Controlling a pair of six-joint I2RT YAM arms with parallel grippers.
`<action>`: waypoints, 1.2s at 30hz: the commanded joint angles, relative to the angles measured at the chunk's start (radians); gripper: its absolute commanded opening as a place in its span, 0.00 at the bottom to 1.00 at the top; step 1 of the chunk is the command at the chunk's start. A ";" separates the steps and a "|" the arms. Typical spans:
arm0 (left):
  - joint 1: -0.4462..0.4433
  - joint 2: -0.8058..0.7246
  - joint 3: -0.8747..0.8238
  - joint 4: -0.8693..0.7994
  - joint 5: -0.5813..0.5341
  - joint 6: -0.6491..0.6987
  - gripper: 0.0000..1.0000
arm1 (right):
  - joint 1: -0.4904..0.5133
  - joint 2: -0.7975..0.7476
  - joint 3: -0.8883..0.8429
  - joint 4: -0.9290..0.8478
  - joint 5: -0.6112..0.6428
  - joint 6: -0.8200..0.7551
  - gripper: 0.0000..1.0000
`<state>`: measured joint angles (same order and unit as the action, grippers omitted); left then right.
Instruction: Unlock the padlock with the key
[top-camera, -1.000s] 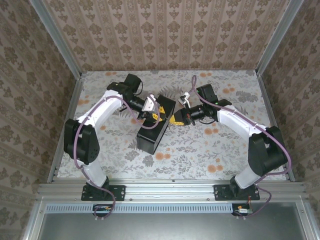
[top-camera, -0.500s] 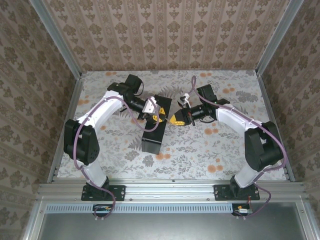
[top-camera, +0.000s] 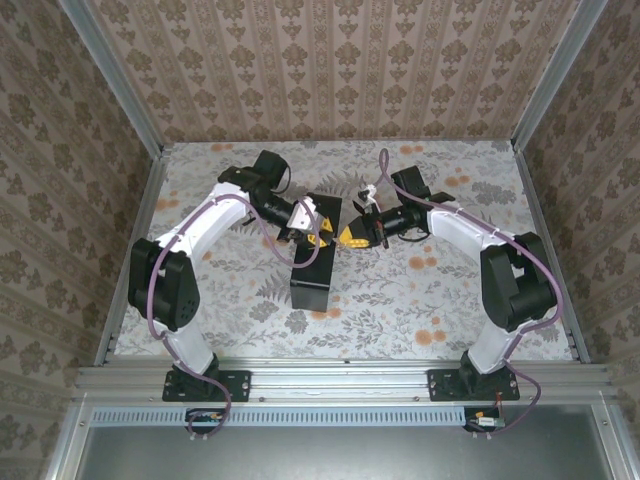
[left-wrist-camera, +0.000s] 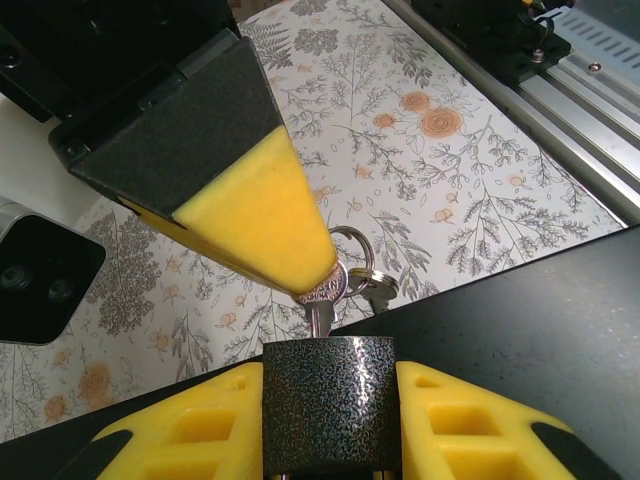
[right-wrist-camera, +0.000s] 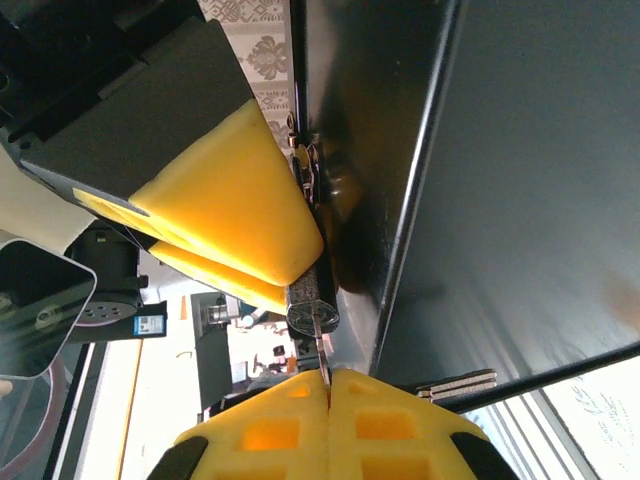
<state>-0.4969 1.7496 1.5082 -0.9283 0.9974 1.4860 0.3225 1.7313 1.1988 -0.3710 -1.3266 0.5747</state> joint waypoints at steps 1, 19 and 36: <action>-0.026 -0.032 0.006 0.011 0.109 0.010 0.13 | 0.004 0.024 0.054 0.010 -0.010 -0.012 0.00; -0.012 -0.007 -0.025 0.131 0.103 -0.145 0.10 | -0.021 -0.048 0.030 0.046 0.085 0.018 0.31; 0.001 -0.040 -0.095 0.269 0.085 -0.332 0.10 | 0.067 -0.446 -0.318 0.429 0.750 -0.839 0.44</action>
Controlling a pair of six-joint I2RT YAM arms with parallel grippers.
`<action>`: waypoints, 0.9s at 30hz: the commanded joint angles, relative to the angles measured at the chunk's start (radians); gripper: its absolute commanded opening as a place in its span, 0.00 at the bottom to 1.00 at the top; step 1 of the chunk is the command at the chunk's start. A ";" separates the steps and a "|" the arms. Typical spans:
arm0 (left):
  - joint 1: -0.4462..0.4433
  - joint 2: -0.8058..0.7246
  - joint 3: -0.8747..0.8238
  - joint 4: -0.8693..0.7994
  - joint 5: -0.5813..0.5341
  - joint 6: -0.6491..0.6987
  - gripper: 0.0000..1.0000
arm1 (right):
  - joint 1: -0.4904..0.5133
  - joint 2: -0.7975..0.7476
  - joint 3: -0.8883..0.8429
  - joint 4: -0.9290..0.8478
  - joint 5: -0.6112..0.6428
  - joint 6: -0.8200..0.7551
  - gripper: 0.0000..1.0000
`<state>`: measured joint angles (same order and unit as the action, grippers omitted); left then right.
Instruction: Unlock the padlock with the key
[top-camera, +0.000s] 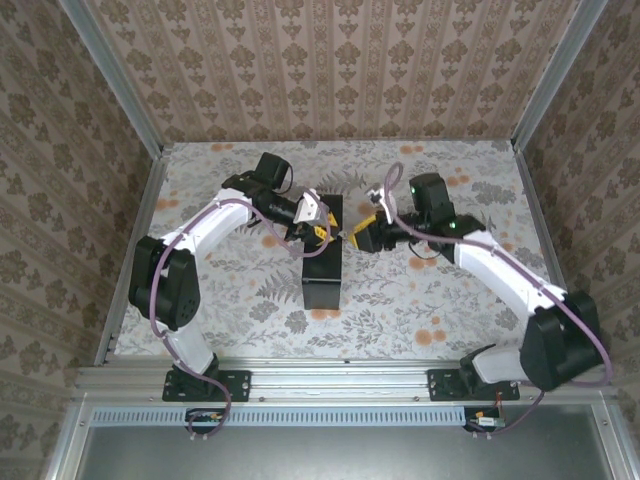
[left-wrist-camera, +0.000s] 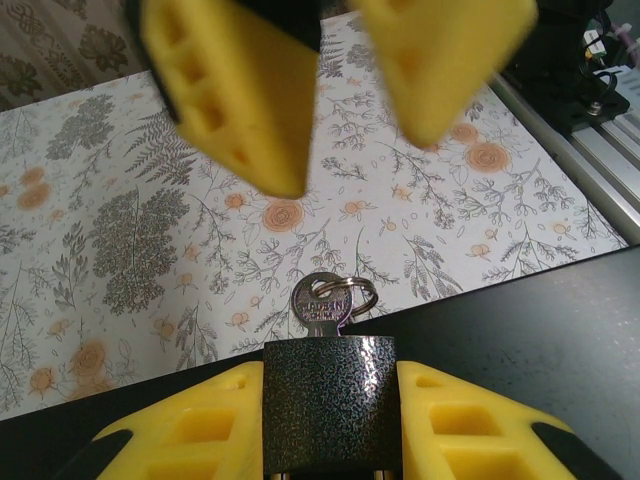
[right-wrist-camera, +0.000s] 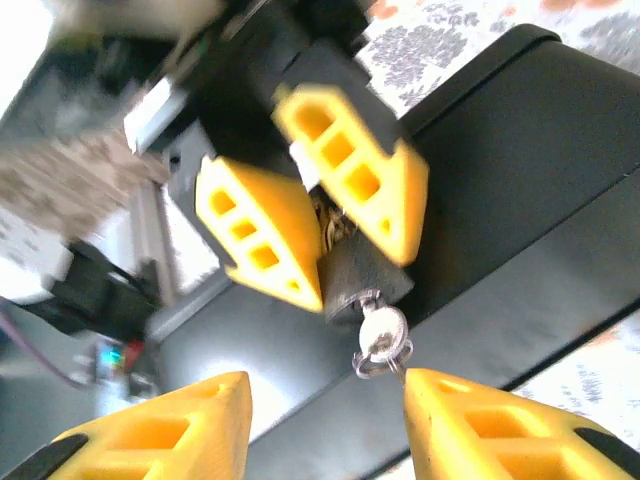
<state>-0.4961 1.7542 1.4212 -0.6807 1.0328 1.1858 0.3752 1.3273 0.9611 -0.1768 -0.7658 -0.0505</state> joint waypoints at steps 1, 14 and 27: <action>0.001 -0.045 -0.007 0.021 0.048 -0.034 0.10 | 0.019 -0.052 -0.088 0.249 0.195 -0.241 0.44; 0.002 -0.047 -0.004 0.036 0.069 -0.047 0.10 | 0.119 -0.045 -0.119 0.275 0.311 -0.438 0.42; 0.001 -0.056 -0.010 0.040 0.096 -0.052 0.10 | 0.183 -0.011 -0.160 0.343 0.446 -0.498 0.32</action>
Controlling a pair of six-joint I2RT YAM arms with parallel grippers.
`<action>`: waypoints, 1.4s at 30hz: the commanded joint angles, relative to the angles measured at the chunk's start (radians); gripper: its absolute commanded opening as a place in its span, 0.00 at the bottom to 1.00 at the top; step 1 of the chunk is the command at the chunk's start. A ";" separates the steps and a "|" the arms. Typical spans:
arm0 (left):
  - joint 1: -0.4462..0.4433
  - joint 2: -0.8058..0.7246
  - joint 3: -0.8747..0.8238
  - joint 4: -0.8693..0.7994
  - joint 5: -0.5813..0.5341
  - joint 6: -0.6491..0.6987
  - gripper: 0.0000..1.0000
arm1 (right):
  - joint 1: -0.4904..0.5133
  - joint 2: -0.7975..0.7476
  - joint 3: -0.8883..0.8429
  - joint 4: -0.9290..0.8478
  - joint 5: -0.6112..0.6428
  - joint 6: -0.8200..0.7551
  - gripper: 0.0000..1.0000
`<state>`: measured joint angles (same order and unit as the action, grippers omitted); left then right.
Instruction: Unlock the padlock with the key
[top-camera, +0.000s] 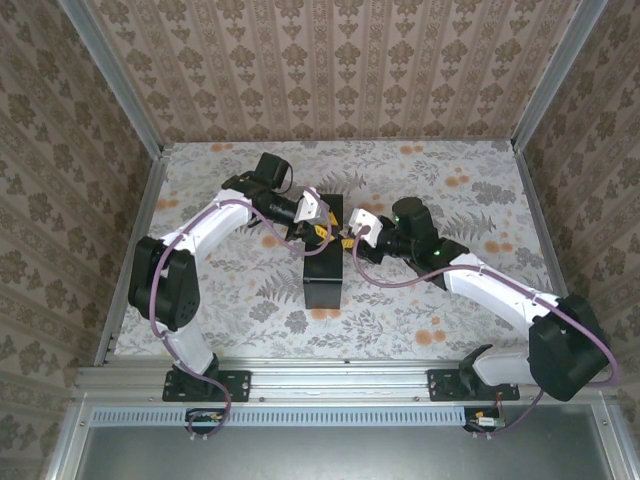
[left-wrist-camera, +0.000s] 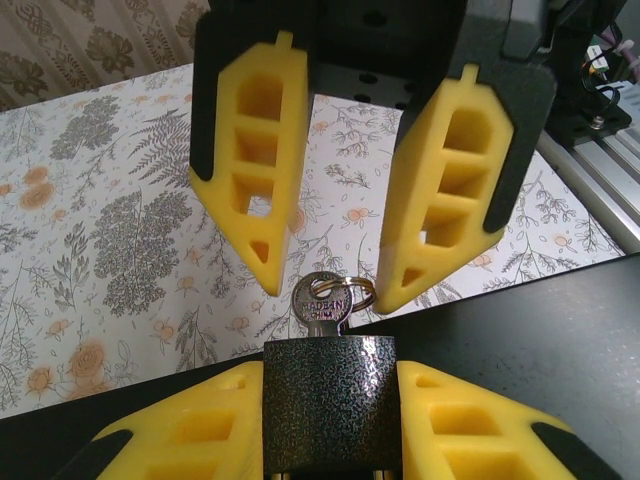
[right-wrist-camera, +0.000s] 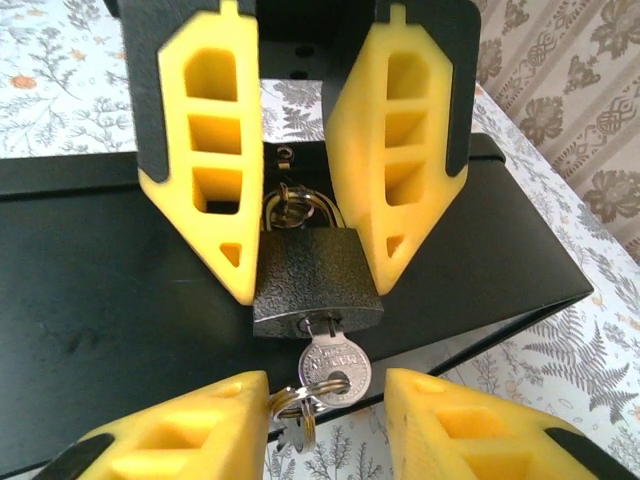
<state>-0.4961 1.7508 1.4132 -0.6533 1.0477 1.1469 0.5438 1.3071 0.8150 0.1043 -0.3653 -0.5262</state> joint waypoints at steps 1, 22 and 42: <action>0.002 -0.053 -0.002 0.012 0.085 -0.013 0.10 | 0.018 0.013 -0.016 0.067 0.055 -0.024 0.30; 0.005 -0.044 0.002 0.006 0.091 -0.018 0.10 | 0.087 -0.019 -0.045 0.138 0.261 -0.125 0.40; 0.007 -0.034 0.012 -0.012 0.108 -0.013 0.09 | 0.155 -0.043 -0.045 0.184 0.370 -0.221 0.33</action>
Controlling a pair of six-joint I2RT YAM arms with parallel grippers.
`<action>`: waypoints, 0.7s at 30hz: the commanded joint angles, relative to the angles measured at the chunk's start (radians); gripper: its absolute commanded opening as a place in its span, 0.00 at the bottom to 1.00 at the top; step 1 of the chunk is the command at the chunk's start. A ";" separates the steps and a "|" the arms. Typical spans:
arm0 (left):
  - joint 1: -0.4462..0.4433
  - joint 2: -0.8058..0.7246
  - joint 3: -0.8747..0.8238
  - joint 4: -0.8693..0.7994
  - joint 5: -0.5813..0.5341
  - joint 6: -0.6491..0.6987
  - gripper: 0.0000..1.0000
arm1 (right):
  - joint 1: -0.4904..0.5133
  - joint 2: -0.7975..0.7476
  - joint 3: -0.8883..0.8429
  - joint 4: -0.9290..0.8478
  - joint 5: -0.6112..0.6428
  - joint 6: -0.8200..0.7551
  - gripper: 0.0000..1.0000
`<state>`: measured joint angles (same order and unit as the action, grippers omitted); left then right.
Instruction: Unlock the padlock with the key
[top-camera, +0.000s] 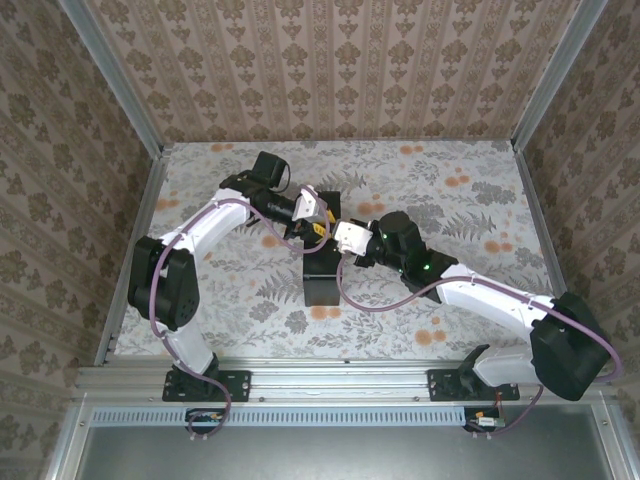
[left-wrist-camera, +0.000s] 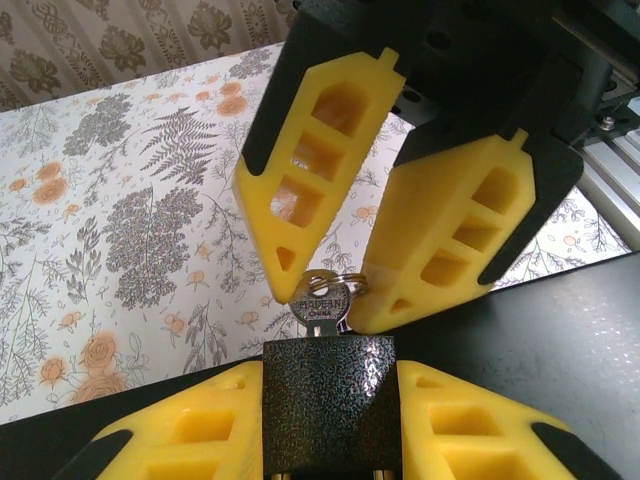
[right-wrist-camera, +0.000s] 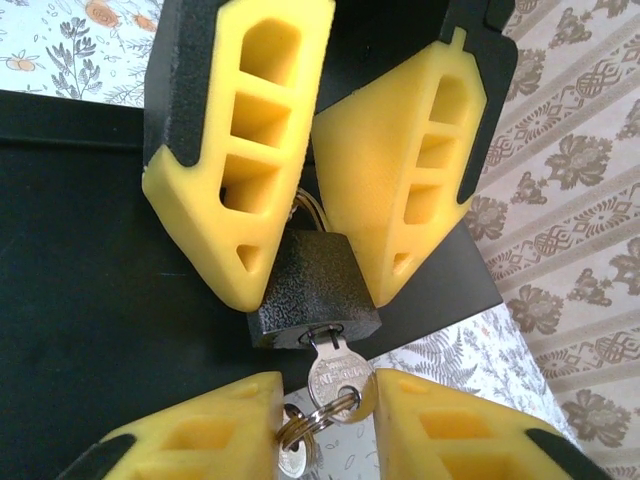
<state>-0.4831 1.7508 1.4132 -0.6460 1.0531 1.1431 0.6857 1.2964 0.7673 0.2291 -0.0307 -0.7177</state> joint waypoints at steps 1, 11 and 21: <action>-0.006 -0.034 0.012 -0.020 0.102 -0.009 0.09 | 0.015 -0.035 0.003 0.061 0.044 -0.033 0.35; 0.015 -0.022 0.019 -0.051 0.104 0.006 0.09 | 0.023 -0.115 -0.009 -0.096 0.026 -0.097 0.45; 0.022 -0.006 0.043 -0.103 0.155 0.046 0.09 | -0.086 -0.164 0.003 -0.192 -0.019 -0.066 0.38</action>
<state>-0.4637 1.7515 1.4132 -0.7189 1.1019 1.1526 0.6155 1.1149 0.7601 0.0345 -0.0341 -0.7856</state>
